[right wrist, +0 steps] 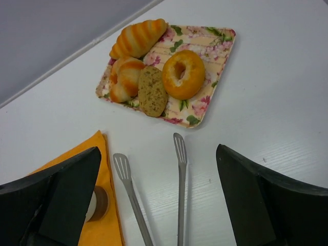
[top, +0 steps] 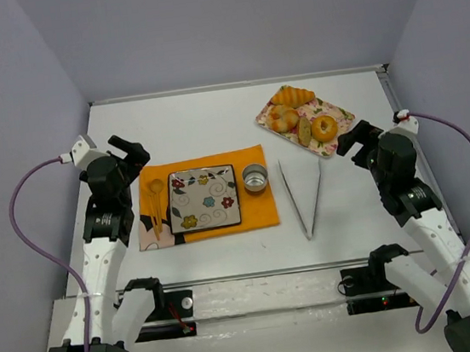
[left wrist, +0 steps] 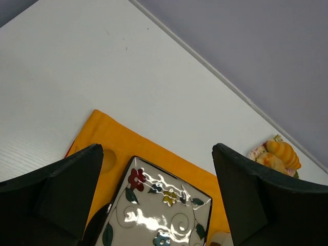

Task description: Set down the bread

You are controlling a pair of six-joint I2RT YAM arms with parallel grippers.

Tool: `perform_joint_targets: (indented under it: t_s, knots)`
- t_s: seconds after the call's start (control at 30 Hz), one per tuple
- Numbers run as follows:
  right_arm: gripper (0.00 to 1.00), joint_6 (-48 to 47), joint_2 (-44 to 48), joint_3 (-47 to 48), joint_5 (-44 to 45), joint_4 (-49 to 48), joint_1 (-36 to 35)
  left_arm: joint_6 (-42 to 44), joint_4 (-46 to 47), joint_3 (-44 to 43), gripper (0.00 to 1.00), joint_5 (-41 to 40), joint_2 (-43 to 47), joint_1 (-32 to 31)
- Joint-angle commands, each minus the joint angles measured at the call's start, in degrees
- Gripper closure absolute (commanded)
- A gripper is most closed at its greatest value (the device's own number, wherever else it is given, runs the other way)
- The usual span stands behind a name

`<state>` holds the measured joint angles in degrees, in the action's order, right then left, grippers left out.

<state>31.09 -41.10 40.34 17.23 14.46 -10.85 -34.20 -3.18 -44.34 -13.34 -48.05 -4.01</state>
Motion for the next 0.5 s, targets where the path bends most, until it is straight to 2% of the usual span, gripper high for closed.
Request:
perform_joint_targets:
  t_s: [0.0, 0.2, 0.33, 0.43, 0.47]
  knots:
    - [0.0, -0.2, -0.9, 0.4, -1.4, -2.1, 0.3, -0.2, 1.1, -1.5, 0.01, -1.0, -1.2, 0.2]
    - [0.0, -0.7, -1.4, -3.8, -12.6, -7.1, 0.3, 0.2, 1.1, -1.7, 0.01, -0.7, -2.0, 0.2]
    - [0.0, 0.0, -2.7, -1.8, -14.1, 0.0, 0.3, 0.2, 1.4, -1.6, 0.01, -0.2, -2.1, 0.2]
    - [0.0, -1.2, -6.3, 1.7, -23.0, 7.8, -0.7, 0.4, 1.7, -1.8, 0.01, 0.6, -2.5, 0.2]
    - [0.0, -1.9, -7.3, 2.4, -23.4, 9.1, -2.5, 0.3, 1.8, -1.7, 0.01, 0.7, -2.6, 0.2]
